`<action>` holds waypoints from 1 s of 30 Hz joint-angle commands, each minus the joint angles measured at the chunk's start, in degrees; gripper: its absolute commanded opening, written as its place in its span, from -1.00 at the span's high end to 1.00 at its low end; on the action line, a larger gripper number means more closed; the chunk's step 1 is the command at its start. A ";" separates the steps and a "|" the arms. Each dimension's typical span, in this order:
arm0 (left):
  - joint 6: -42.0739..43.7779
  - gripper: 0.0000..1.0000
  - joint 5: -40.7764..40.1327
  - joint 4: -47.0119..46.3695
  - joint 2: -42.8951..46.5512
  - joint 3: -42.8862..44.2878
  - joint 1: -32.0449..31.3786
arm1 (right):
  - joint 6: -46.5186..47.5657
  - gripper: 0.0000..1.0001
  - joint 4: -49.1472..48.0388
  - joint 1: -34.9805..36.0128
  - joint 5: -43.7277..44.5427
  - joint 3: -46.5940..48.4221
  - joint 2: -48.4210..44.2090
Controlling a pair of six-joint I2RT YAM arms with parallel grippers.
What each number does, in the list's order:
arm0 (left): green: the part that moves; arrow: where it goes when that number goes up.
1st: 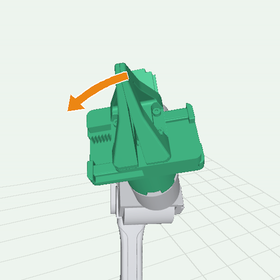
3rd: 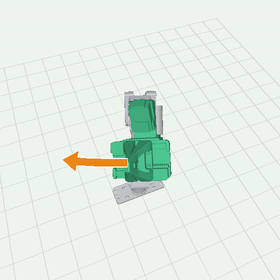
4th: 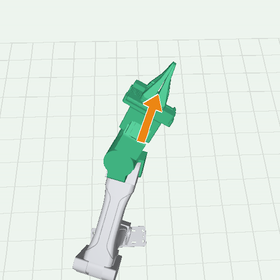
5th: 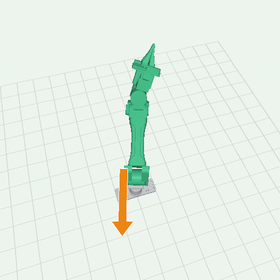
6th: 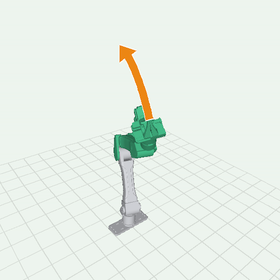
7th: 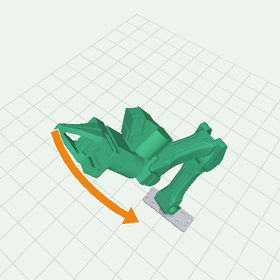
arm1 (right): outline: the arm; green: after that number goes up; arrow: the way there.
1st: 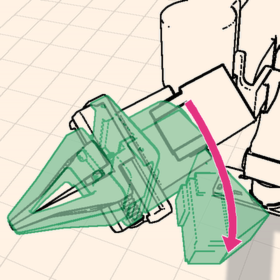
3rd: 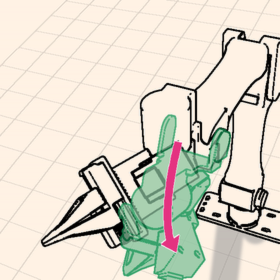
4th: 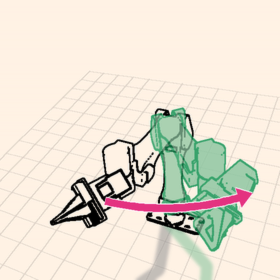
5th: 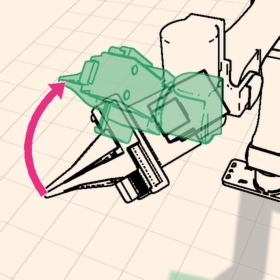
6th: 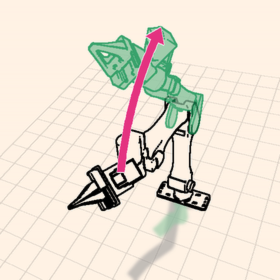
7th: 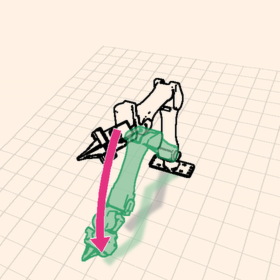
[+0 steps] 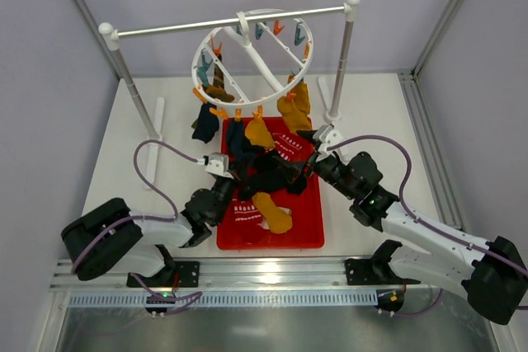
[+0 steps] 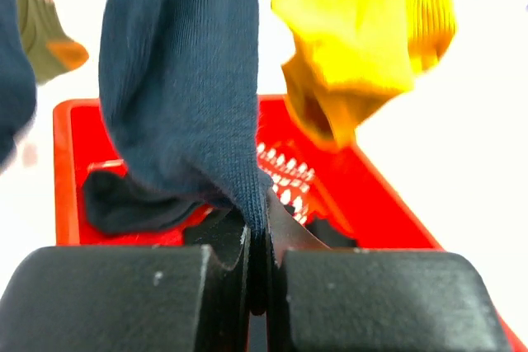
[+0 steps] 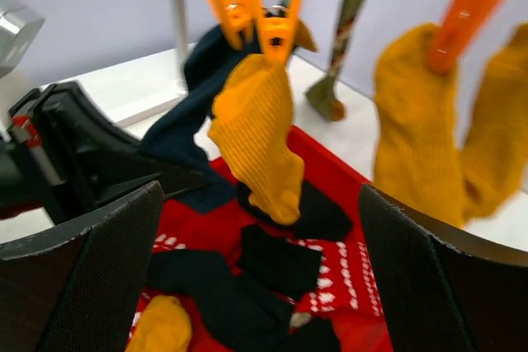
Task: Remove the socks clipped to the hanger
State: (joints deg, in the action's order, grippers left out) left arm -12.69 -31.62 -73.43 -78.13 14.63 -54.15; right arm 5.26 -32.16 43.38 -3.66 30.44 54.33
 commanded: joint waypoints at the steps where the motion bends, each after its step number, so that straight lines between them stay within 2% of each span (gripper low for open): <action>1: -0.85 1.00 1.91 2.56 4.73 -0.04 -0.25 | -2.62 -0.99 -5.80 -0.13 -13.02 3.66 2.61; 10: -0.58 1.00 2.70 8.64 10.09 -0.84 -0.25 | -5.96 -0.99 -10.82 0.48 -31.11 7.44 9.65; 13: -0.06 1.00 2.53 9.89 11.50 -1.18 -0.25 | -5.61 -0.99 -10.12 1.71 -33.68 8.67 11.85; 23: 1.61 1.00 3.75 9.62 13.17 -2.59 -0.25 | -2.62 -0.99 -7.74 2.94 -33.70 15.88 20.55; 30: 1.96 1.00 7.27 14.54 16.69 -2.15 -0.25 | -0.78 -0.99 -9.41 2.94 -30.53 18.17 25.47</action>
State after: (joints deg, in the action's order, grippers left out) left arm -11.88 -26.72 -60.01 -63.29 12.34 -54.15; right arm 2.59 -37.93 46.06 -35.03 45.93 78.52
